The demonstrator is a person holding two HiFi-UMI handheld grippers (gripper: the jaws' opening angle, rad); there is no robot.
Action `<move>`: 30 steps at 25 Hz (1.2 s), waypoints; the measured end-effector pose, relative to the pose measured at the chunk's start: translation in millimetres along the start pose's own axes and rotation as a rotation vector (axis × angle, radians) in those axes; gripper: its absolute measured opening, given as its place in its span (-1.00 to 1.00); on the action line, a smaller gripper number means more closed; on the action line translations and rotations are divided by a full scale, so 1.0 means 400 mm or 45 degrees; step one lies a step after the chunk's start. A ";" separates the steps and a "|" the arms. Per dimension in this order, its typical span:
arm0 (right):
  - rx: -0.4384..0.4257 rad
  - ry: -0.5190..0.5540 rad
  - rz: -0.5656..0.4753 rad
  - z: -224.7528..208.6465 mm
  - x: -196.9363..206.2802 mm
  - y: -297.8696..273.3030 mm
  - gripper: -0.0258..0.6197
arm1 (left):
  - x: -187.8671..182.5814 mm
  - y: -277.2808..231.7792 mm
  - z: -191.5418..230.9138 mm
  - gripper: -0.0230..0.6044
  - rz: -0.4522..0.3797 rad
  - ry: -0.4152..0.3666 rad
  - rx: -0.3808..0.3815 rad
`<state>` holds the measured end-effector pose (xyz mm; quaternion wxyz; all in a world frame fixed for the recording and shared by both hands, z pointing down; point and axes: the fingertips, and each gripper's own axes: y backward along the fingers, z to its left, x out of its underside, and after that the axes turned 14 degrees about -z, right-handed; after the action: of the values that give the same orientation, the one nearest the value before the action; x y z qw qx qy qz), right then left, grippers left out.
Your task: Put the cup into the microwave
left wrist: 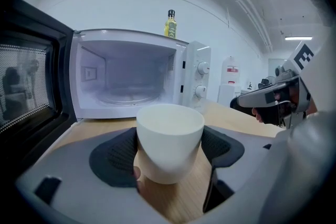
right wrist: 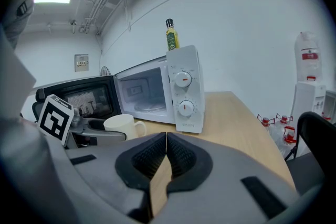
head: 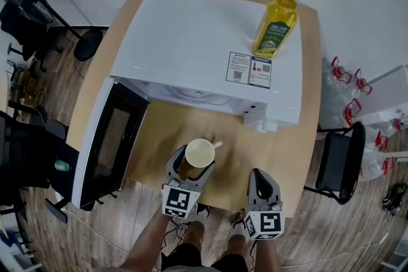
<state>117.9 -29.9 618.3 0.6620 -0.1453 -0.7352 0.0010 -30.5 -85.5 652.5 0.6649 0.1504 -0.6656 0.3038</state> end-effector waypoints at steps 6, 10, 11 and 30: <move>-0.001 0.008 -0.026 0.016 -0.037 0.004 -0.86 | -0.048 0.010 0.008 0.31 -0.037 0.016 -0.008; -0.006 0.029 -0.065 0.027 -0.084 0.002 -0.86 | -0.098 0.027 0.012 0.31 -0.069 0.004 -0.005; -0.006 0.035 -0.075 0.031 -0.097 0.002 -0.86 | -0.110 0.033 0.014 0.31 -0.072 -0.003 -0.003; -0.055 0.113 -0.261 0.175 -0.357 0.026 -0.86 | -0.368 0.209 0.057 0.31 -0.188 -0.075 -0.069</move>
<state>63.7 -37.2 468.8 0.6873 -0.0836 -0.7161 -0.0889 -88.6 -65.1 493.2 0.6694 0.1898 -0.6800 0.2313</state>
